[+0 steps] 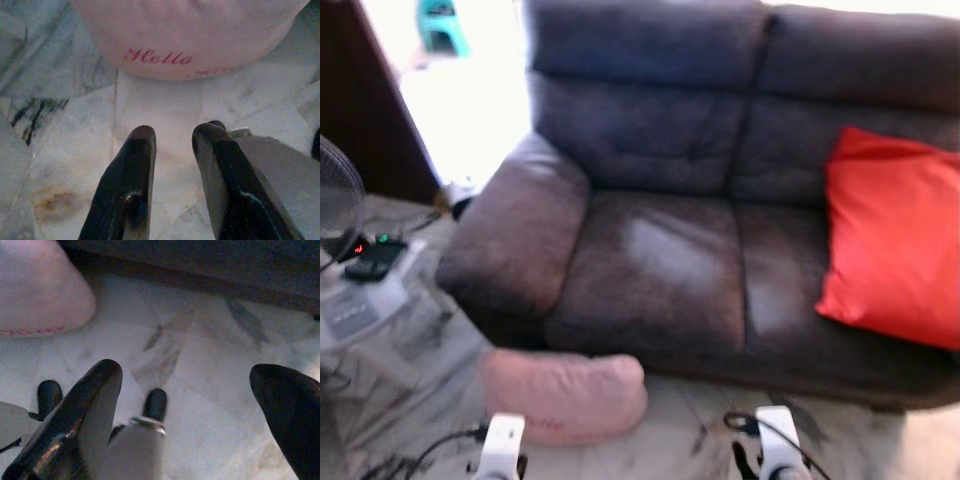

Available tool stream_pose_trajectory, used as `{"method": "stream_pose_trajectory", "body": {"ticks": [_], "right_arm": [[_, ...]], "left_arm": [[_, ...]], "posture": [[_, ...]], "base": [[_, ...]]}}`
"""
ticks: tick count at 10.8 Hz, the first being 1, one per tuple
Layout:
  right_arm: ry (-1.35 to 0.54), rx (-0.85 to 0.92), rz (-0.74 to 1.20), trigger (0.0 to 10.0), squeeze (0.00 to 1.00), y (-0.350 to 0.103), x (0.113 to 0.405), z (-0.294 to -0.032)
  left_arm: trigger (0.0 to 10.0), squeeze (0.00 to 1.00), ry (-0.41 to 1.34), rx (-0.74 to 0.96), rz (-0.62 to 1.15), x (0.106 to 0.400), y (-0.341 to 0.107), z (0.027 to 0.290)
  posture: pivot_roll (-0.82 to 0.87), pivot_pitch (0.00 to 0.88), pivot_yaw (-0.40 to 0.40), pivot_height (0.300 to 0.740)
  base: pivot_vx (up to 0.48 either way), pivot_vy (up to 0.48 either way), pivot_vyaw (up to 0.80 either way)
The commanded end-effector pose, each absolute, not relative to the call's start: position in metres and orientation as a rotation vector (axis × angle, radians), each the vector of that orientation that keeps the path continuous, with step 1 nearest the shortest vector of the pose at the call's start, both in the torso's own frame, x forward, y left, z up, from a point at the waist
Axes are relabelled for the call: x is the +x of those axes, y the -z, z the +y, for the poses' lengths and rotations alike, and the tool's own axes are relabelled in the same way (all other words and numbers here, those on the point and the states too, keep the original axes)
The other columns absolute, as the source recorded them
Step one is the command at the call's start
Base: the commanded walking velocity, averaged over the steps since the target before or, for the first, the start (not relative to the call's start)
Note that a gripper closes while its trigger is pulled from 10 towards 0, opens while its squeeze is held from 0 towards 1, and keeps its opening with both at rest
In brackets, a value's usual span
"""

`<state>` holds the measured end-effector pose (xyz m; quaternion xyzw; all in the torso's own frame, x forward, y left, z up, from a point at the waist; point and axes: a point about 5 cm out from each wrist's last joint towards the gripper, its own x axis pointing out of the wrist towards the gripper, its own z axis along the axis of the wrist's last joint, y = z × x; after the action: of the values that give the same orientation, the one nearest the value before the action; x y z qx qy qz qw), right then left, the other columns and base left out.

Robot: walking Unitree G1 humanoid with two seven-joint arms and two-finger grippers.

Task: Move the pillow to the sofa from floor

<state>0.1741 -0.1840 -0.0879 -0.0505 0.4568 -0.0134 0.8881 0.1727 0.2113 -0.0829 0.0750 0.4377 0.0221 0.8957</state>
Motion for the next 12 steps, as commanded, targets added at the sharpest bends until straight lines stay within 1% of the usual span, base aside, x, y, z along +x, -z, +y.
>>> {"method": "stream_pose_trajectory", "body": {"ticks": [1, 12], "right_arm": [[0.039, -0.104, 0.957, 10.0, 0.00, 0.0884, 0.1722, -0.1876], [0.045, -0.099, 0.954, 10.0, 0.00, 0.0882, 0.1730, -0.1865]], "left_arm": [[10.0, 0.00, -0.031, 0.171, 0.926, 0.1704, 0.0845, 0.2102], [10.0, 0.00, -0.017, 0.178, 0.925, 0.1703, 0.0848, 0.2081]], "posture": [[0.07, 0.033, -0.047, 0.740], [0.07, 0.033, -0.046, 0.740]], "base": [[0.000, 0.285, 0.00], [0.000, 0.290, 0.00]]}}
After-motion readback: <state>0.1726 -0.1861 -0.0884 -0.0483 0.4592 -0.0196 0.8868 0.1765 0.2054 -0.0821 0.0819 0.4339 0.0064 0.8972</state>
